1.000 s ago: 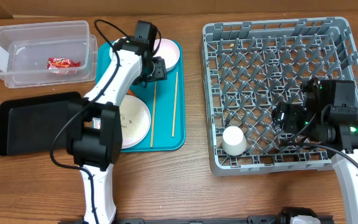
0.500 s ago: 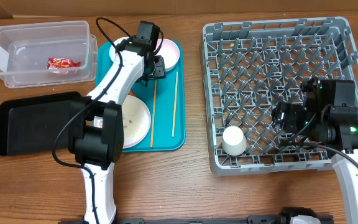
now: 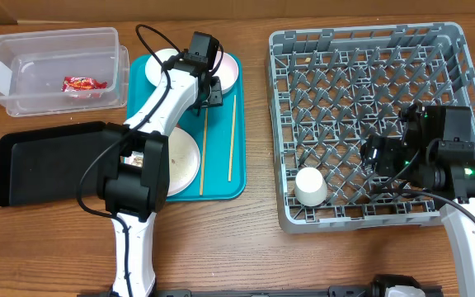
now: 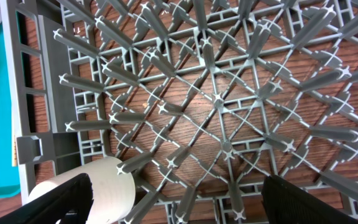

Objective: Sort waste into correct bins and load items into the dishwasher
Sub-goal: 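Grasp the crumpled foil beside the pink bowl with the left gripper, then carry the foil left and drop it into the clear bin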

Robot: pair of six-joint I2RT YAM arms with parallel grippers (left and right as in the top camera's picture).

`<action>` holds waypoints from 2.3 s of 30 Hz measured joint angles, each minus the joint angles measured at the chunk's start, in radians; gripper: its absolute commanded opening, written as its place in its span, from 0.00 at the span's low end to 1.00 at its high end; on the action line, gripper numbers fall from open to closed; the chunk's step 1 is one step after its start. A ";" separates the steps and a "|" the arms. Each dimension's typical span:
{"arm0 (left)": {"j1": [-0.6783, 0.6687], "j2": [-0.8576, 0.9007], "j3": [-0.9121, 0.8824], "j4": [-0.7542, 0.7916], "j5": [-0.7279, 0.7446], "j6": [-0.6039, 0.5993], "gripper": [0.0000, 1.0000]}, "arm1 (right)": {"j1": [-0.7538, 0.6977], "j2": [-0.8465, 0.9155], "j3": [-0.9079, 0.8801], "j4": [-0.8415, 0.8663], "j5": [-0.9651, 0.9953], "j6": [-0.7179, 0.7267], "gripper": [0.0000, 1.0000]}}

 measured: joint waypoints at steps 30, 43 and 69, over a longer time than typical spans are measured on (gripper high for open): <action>-0.003 -0.048 0.019 -0.150 -0.041 -0.011 0.04 | 0.000 0.000 0.000 0.000 0.000 0.000 0.90; 0.097 -0.373 0.060 -0.209 -0.126 -0.011 0.04 | 0.000 0.000 0.000 -0.003 0.000 0.000 0.90; 0.420 -0.254 0.060 -0.111 -0.050 -0.005 0.39 | 0.000 0.000 0.000 -0.015 0.000 0.000 0.91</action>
